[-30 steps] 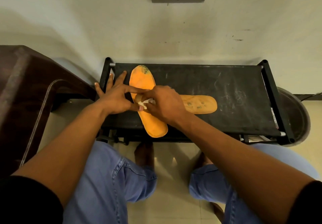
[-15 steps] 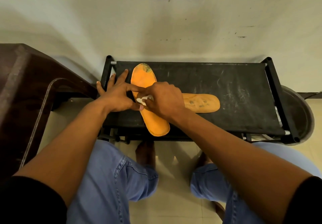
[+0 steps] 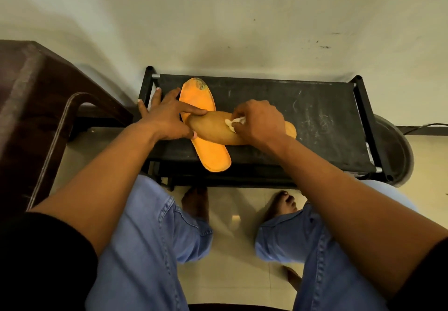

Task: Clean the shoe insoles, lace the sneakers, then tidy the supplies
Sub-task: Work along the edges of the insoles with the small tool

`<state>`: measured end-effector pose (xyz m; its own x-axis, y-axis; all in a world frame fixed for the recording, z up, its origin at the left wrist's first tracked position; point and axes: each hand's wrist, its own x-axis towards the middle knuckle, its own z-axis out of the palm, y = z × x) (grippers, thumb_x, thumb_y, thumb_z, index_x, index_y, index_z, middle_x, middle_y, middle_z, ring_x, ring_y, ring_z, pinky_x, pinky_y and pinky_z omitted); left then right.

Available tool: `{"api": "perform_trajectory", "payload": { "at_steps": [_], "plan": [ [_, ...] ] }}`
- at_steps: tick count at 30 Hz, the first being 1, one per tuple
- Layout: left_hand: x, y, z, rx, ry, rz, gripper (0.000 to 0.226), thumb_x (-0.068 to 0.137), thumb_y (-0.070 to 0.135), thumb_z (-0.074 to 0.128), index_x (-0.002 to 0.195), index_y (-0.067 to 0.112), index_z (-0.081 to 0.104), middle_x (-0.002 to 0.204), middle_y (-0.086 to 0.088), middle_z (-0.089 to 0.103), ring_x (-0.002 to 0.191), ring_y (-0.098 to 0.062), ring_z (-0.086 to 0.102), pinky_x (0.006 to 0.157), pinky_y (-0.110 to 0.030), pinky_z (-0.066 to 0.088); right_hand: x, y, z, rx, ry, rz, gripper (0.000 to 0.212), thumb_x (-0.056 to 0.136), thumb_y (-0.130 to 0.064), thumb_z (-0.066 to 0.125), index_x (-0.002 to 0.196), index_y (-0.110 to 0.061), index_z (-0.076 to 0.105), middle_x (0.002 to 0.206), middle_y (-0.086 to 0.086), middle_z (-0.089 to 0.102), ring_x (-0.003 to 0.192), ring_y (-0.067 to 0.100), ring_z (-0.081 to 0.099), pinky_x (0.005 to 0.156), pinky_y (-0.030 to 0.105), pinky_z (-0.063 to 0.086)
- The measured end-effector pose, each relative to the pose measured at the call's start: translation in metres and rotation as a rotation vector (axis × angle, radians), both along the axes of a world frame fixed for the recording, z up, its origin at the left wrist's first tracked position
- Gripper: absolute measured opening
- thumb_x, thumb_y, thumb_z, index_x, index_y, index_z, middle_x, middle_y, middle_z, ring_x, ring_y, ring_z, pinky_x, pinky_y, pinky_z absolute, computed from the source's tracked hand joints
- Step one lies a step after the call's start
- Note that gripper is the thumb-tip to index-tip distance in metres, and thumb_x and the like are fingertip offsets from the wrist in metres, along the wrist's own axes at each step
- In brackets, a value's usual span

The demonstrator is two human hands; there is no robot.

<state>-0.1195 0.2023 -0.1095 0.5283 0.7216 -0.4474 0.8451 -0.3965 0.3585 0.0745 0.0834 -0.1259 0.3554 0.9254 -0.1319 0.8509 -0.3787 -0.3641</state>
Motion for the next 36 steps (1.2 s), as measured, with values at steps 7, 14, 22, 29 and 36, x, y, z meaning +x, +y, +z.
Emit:
{"api": "perform_trajectory", "payload": {
  "at_steps": [7,14,22,29,36],
  "plan": [
    [0.033,-0.033,0.0,0.461,-0.012,-0.312,0.079,0.062,0.075,0.075,0.134,0.05,0.056,0.169,-0.005,-0.005,0.154,-0.037,-0.014,0.122,-0.062,-0.007,-0.03,-0.005,0.005,0.038,0.093,0.124,0.027,0.079,-0.038,0.077,0.102,-0.024,0.074,0.098,0.003,0.071,0.087,0.026,0.067,0.072,0.041,0.057],
    [0.031,-0.027,-0.003,0.373,0.013,-0.376,0.075,0.066,0.071,0.076,0.135,0.048,0.059,0.155,0.001,0.037,0.145,-0.032,0.026,0.118,-0.05,0.022,-0.007,-0.007,0.007,0.041,-0.048,0.019,0.021,0.092,-0.032,0.065,0.111,-0.028,0.073,0.107,0.0,0.07,0.094,0.023,0.067,0.074,0.038,0.058],
    [0.03,-0.023,-0.004,0.154,-0.029,-0.333,0.084,0.065,0.064,0.083,0.141,0.036,0.058,0.14,0.002,0.046,0.127,-0.028,0.043,0.104,-0.044,0.044,-0.021,-0.016,0.01,-0.009,0.094,0.175,0.042,0.081,-0.051,0.076,0.113,-0.024,0.073,0.109,0.0,0.07,0.094,0.021,0.066,0.074,0.04,0.06],
    [0.027,-0.024,-0.005,0.143,-0.041,-0.302,0.087,0.07,0.054,0.086,0.148,0.036,0.05,0.137,0.002,0.039,0.125,-0.026,0.034,0.108,-0.041,0.036,0.018,-0.016,0.005,-0.018,-0.065,-0.108,0.022,0.087,-0.02,0.064,0.105,-0.027,0.076,0.102,0.002,0.071,0.089,0.026,0.069,0.069,0.032,0.053],
    [0.031,-0.027,-0.005,0.196,-0.031,-0.339,0.086,0.068,0.06,0.083,0.144,0.039,0.052,0.134,0.003,0.046,0.118,-0.026,0.039,0.1,-0.042,0.043,-0.021,-0.018,0.009,-0.041,0.117,0.172,0.036,0.086,-0.045,0.074,0.115,-0.025,0.072,0.107,-0.001,0.068,0.093,0.019,0.065,0.067,0.031,0.052]
  ]
}}
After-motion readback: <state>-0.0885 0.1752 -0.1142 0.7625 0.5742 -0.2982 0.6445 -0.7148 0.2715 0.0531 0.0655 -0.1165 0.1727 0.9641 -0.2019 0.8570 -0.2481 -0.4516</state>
